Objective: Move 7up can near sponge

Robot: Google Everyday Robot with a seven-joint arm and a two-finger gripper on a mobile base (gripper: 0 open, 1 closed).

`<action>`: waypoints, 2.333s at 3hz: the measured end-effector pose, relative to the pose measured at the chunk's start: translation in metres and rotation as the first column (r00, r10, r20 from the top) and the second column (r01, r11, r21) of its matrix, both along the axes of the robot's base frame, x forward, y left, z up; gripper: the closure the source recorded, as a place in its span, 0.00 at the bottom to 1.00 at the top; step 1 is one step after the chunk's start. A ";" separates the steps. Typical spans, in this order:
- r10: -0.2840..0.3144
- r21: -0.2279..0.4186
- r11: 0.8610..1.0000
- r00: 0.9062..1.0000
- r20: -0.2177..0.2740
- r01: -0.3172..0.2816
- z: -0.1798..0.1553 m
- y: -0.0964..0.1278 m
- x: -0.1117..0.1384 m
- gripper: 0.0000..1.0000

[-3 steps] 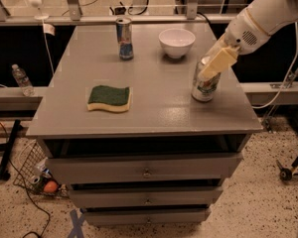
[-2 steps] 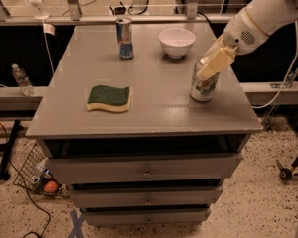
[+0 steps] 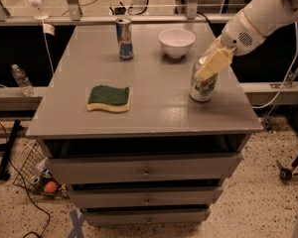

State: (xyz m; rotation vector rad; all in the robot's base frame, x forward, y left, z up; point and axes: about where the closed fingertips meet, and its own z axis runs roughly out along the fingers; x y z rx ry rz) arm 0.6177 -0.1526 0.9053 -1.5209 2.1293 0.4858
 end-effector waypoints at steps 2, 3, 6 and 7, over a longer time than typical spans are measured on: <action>0.036 -0.026 0.999 0.998 0.044 -0.035 0.022 0.016 0.003 1.00; 0.076 -0.043 0.996 0.992 0.098 -0.072 0.050 0.031 0.001 1.00; 0.231 -0.009 0.973 0.972 0.043 -0.231 0.020 0.098 0.030 1.00; 0.294 0.015 0.956 0.955 0.030 -0.294 0.010 0.126 0.032 1.00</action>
Offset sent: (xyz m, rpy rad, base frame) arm 0.0044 0.0338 0.0621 -0.0680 -0.1129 0.0865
